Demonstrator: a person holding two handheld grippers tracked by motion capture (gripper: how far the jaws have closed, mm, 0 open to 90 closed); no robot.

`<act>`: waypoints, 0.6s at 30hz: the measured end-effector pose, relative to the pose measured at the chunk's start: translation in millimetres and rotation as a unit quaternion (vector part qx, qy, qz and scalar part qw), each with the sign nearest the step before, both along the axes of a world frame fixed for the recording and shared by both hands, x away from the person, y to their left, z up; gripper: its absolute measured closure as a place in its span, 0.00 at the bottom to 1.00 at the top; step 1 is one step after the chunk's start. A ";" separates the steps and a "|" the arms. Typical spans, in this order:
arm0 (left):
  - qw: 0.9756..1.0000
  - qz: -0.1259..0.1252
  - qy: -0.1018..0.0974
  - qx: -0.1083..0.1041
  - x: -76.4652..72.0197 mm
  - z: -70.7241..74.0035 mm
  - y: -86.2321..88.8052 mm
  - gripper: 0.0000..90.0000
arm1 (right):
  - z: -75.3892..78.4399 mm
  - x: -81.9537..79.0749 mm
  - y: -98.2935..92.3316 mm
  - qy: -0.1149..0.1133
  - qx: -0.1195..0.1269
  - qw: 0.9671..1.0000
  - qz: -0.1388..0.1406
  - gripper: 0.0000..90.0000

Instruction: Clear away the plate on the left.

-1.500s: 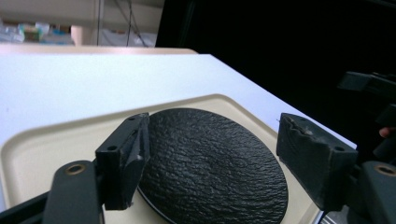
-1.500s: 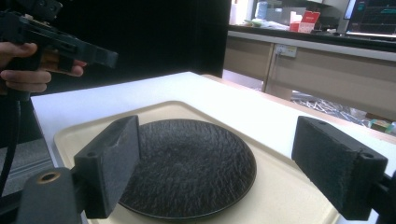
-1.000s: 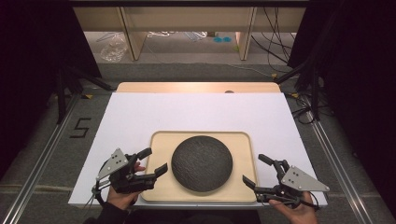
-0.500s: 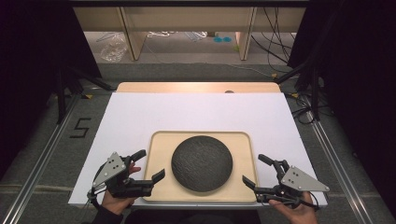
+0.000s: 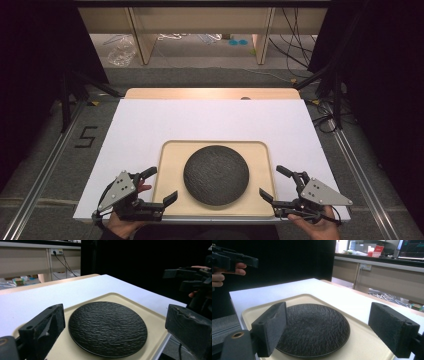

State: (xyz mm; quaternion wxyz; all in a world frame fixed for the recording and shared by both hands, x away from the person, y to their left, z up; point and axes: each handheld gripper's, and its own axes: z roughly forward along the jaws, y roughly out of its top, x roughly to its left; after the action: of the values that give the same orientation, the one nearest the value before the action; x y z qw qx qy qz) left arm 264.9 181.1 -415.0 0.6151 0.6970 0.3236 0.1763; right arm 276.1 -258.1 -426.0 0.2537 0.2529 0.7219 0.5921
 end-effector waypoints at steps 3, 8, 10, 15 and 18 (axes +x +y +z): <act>1.000 -0.005 -0.004 0.003 -2.3 -1.9 -1.7 0.02 | -0.1 -0.2 0.8 -0.001 0.003 1.000 0.001 0.19; 1.000 -0.001 0.011 0.007 -7.1 -4.5 -2.8 0.02 | -0.2 -0.3 0.8 0.001 0.004 1.000 0.004 0.19; 1.000 -0.003 0.006 0.016 -7.8 -4.8 -2.8 0.02 | -0.4 -0.3 1.2 0.000 0.006 1.000 0.004 0.19; 1.000 0.002 0.005 0.011 -10.0 -3.4 -1.8 0.02 | -0.1 -0.7 0.8 0.000 0.002 1.000 0.003 0.18; 1.000 0.003 0.006 0.008 -9.0 -3.2 -0.7 0.02 | -0.1 -0.8 0.7 0.002 0.001 1.000 0.003 0.18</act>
State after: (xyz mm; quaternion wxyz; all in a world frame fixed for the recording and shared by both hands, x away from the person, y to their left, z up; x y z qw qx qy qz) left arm 255.9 180.4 -418.2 0.6066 0.7023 0.3282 0.1765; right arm 275.3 -257.4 -426.2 0.2501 0.2527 0.7225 0.5929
